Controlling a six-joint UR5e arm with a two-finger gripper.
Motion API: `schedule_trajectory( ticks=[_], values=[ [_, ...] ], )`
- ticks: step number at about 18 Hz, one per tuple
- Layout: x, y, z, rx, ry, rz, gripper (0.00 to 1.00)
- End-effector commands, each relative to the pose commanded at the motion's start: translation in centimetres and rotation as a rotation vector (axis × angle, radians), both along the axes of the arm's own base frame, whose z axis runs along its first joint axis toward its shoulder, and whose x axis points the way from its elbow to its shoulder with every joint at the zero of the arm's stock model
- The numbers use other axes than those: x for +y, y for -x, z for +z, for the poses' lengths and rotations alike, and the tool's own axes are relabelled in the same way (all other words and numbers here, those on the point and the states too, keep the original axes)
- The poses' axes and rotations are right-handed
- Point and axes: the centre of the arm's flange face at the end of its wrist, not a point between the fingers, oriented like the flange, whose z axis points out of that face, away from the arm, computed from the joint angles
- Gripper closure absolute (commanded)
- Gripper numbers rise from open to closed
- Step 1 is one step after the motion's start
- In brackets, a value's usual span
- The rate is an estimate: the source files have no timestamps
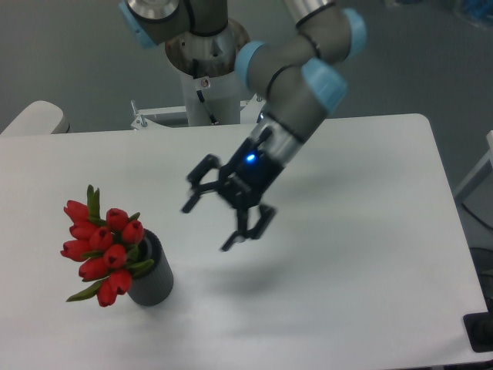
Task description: Insert the flowers into the vase
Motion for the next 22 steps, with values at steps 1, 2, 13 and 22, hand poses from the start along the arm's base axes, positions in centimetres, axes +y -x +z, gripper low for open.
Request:
schedule_trajectory(
  ticks=[1,2,13,22],
  values=[
    [-0.6,0.9,0.5,0.022,0.014,0.023,0.00],
    [-0.8,1.5,0.6,0.050,0.040,0.039,0.00],
    [-3.3,6.2,3.1,0.365,0.299,0.121,0.00],
    [-3.6,8.5,6.0,0.505,0.546,-0.010,0.00]
  ],
)
